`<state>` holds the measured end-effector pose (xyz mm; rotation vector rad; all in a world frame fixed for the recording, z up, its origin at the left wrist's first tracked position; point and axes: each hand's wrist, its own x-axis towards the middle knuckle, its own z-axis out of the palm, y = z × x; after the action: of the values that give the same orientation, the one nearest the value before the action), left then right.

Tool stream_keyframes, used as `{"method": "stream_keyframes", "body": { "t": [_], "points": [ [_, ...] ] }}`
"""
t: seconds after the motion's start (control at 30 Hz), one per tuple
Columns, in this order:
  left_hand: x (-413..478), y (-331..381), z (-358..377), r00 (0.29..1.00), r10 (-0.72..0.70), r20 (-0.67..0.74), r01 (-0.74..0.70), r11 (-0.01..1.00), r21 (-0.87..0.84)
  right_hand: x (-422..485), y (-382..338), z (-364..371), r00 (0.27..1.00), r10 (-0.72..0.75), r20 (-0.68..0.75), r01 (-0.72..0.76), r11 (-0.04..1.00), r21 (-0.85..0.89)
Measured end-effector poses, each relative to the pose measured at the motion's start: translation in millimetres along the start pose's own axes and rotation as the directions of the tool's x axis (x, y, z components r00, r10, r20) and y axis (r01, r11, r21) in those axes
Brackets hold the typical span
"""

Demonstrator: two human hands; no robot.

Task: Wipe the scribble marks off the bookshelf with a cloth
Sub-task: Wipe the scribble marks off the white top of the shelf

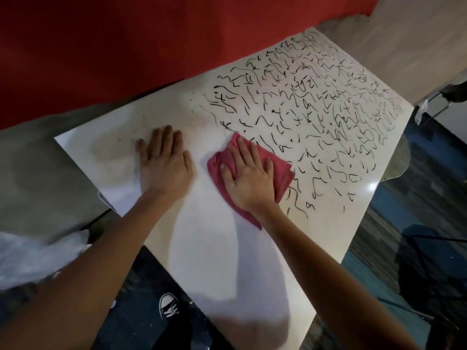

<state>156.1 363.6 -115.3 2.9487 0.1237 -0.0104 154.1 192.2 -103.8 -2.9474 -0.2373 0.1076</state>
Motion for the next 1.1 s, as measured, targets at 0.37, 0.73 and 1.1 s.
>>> {"method": "stream_keyframes", "body": {
  "t": [0.37, 0.73, 1.1],
  "points": [
    [-5.9, -0.9, -0.2, 1.000, 0.018, -0.017, -0.018, 1.000, 0.004, -10.8, -6.6, 7.8, 0.997, -0.074, -0.035, 0.073, 0.997, -0.019],
    [-5.0, -2.1, 4.3, 0.998, 0.019, -0.058, -0.019, 1.000, 0.000, -6.7, -12.3, 2.7, 0.991, -0.135, 0.003, 0.135, 0.991, -0.019],
    [-5.6, -4.3, 3.3, 0.998, 0.031, -0.049, -0.032, 0.999, -0.034, 41.6, -14.4, 8.6, 1.000, 0.007, -0.028, -0.007, 1.000, -0.008]
  ]
}}
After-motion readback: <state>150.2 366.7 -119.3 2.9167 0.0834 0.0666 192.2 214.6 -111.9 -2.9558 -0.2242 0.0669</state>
